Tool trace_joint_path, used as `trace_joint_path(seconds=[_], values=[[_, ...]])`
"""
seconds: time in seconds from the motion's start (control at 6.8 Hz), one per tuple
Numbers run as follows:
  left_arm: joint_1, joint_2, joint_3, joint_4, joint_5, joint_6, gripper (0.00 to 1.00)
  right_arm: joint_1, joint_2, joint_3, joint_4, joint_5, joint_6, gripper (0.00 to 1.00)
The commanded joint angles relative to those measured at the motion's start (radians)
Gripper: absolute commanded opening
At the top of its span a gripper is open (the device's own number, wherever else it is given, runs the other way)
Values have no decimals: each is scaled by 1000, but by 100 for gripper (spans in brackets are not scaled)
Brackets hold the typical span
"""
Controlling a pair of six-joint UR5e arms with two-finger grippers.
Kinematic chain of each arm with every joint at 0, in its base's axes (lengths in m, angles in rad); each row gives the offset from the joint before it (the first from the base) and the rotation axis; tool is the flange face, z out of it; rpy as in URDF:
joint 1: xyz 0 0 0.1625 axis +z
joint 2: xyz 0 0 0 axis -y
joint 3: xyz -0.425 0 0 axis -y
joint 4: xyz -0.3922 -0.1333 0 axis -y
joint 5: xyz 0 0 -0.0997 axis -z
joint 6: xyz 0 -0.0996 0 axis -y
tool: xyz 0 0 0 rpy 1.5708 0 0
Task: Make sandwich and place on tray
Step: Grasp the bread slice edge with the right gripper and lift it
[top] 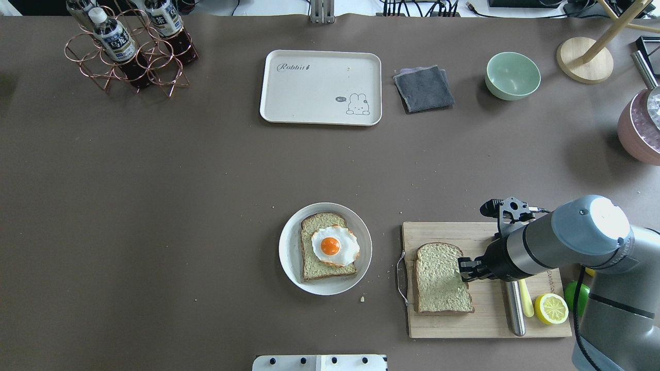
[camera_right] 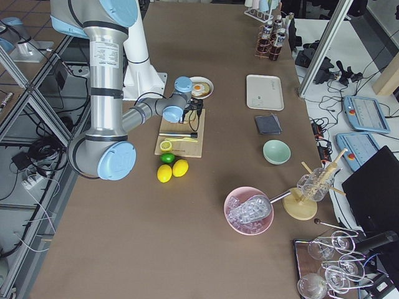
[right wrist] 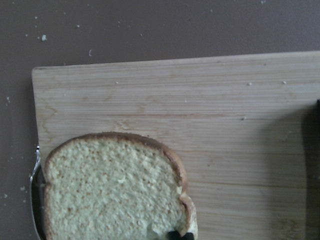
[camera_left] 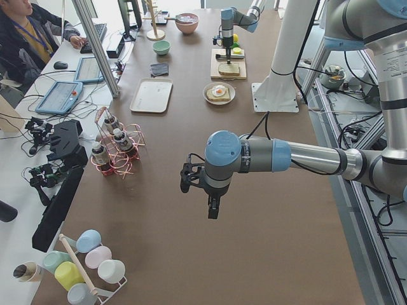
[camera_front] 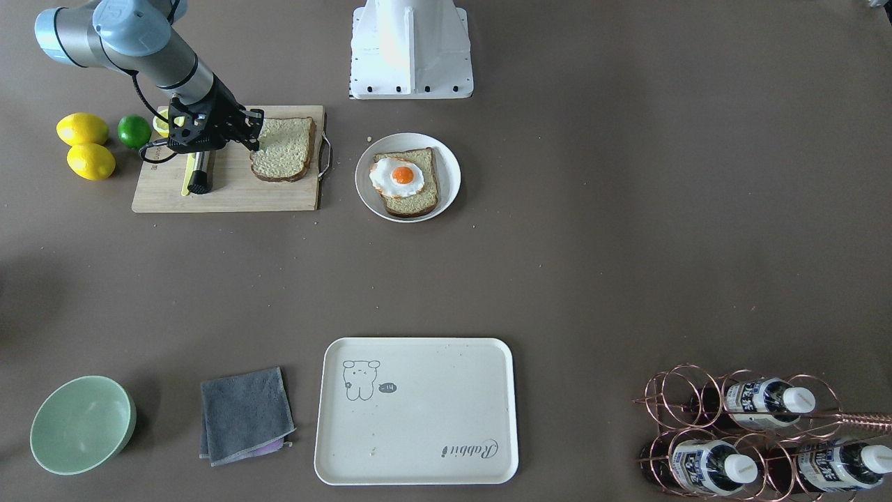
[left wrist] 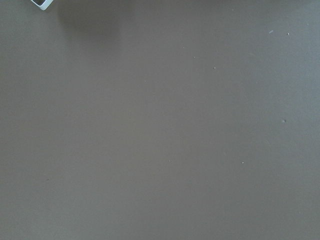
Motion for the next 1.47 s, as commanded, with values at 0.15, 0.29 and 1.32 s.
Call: trace_joint_path(seconds=[0.15,0.29,1.32], values=[[-2,0,-2,0,0,0,98,36,-10,-10,100,76,-14,0],[-4,0,-12,0,0,0,98,44,-17,-38,182,113,-14,0],[-36,15,-35,0,2,2,98,245,6,-222,535,391,0,0]])
